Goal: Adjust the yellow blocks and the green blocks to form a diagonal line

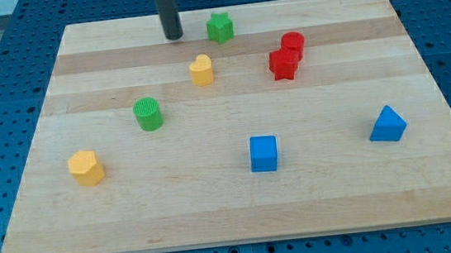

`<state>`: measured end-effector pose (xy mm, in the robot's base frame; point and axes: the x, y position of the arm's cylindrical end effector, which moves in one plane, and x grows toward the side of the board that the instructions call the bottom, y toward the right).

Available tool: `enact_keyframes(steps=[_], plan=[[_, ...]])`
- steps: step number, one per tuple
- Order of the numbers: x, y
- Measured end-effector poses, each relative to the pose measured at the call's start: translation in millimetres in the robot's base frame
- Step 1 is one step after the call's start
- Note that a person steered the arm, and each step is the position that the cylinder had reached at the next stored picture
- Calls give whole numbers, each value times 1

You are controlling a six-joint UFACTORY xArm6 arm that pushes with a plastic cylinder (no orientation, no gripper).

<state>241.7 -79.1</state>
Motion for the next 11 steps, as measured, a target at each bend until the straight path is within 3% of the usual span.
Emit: enact_keyframes(steps=[1, 2, 4, 6, 7, 9, 10, 11], plan=[[0, 44], [7, 42], [8, 104], [18, 49], [38, -8], [148, -175], [190, -225], [246, -223]])
